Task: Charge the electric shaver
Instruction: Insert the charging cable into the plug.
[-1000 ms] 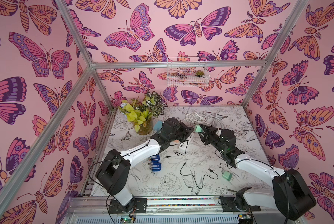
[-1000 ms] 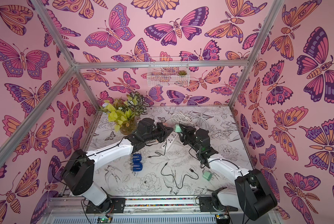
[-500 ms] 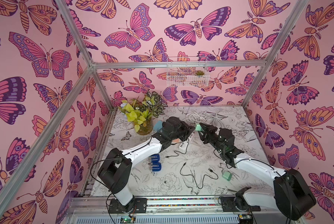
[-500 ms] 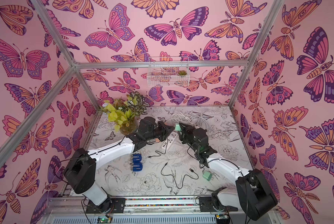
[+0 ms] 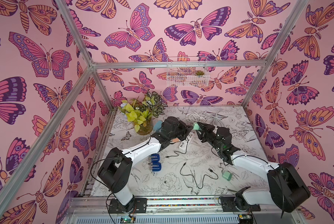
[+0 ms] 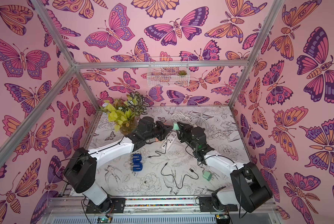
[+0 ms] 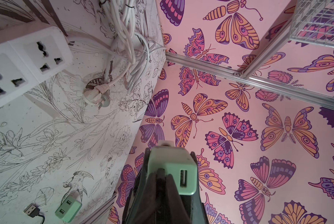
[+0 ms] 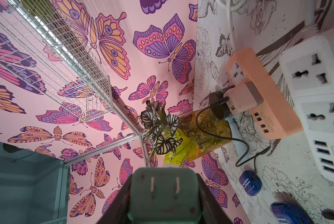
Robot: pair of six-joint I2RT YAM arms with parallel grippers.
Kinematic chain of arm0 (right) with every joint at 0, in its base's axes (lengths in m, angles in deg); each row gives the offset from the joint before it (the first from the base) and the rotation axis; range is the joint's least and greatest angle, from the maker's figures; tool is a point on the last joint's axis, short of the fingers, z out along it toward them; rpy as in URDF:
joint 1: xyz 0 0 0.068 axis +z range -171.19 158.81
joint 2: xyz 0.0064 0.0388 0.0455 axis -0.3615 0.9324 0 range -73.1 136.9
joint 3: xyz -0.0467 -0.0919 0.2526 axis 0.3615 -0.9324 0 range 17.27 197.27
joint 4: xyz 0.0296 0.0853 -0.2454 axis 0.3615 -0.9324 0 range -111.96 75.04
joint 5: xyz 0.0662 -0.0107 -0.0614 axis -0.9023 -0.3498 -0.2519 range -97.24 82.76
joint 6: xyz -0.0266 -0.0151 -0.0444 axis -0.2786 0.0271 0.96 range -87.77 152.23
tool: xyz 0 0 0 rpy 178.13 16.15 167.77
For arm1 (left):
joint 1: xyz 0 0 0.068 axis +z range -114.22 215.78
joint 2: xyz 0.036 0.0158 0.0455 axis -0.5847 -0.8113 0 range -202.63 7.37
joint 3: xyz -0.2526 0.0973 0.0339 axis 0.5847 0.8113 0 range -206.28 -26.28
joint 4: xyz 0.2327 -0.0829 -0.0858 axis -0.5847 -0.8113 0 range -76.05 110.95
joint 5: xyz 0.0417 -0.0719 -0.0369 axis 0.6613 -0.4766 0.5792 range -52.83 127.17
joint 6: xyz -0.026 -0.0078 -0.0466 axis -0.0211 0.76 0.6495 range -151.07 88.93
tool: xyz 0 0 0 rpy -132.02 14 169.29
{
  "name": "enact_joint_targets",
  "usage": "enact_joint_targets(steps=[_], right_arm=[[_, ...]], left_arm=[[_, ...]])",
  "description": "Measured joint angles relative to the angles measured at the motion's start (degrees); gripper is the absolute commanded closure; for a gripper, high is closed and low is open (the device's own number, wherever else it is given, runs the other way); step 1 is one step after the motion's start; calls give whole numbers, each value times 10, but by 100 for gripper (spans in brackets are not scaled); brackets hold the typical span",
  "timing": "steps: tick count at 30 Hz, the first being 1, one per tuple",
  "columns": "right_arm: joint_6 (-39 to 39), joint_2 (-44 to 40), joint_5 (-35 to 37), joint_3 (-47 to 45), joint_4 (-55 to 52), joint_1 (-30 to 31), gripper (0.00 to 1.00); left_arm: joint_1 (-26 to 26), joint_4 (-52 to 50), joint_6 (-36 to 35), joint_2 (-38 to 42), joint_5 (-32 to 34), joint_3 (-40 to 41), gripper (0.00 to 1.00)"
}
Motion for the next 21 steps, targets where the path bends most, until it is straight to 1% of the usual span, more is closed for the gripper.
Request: enact_joint_targets(steps=[2, 5, 7, 12, 15, 18, 21], right_arm=[[7, -10, -8, 2, -21, -3, 100], [11, -40, -28, 3, -65, -15, 100], [14, -58, -45, 7, -92, -26, 100], [15, -61, -77, 28, -131, -60, 100], [10, -48, -101, 43, -151, -68, 100], [6, -37, -127, 61, -183, -73, 100], [1, -31, -154, 81, -211, -78, 100]], left_arm=[[0, -3, -13, 0, -11, 0, 63], [-2, -32, -54, 9, -32, 0, 45], [-4, -60, -79, 24, -42, 1, 38], [-7, -121, -164, 113, -47, 22, 36], [-3, -143, -228, 168, -41, 35, 41], [6, -165, -320, 198, -25, 35, 50], [11, -177, -432, 206, -12, 35, 50]])
